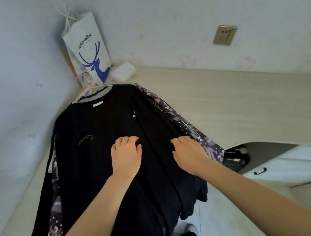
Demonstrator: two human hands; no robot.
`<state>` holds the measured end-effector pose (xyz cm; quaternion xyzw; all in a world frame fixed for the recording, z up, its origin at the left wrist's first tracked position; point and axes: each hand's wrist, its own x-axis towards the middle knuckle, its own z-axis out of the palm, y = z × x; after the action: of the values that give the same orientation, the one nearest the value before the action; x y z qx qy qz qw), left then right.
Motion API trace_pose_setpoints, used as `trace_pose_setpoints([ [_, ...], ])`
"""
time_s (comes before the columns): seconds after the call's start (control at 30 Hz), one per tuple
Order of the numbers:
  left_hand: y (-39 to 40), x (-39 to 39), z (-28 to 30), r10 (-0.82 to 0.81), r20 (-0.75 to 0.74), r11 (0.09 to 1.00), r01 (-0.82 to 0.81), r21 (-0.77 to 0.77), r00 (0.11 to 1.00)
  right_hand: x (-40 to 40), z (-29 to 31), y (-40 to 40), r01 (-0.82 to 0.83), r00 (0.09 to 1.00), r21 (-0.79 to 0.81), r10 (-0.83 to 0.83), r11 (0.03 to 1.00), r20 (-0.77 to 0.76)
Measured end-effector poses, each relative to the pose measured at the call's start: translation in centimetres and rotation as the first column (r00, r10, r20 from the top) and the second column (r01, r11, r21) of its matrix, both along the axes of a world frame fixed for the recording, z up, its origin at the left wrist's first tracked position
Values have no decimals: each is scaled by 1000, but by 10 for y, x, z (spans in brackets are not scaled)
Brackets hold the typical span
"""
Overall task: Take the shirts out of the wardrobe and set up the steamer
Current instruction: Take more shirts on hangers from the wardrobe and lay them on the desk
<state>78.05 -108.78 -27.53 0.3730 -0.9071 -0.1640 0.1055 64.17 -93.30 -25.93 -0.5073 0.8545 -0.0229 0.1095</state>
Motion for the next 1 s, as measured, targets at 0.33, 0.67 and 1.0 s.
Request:
trace_pose_setpoints([
  [0.33,129,-13,2,-353,20,925,353,-142,935,35,-13,142,270,962,24,-271,963,30],
  [0.67,327,-21,-7,-684,33,727,685,-53,728,89,-1,340,556,831,-67,-556,829,13],
  [1.0,545,9,-22,-915,23,402,915,-33,403,176,-15,556,811,572,-133,-820,570,-27],
])
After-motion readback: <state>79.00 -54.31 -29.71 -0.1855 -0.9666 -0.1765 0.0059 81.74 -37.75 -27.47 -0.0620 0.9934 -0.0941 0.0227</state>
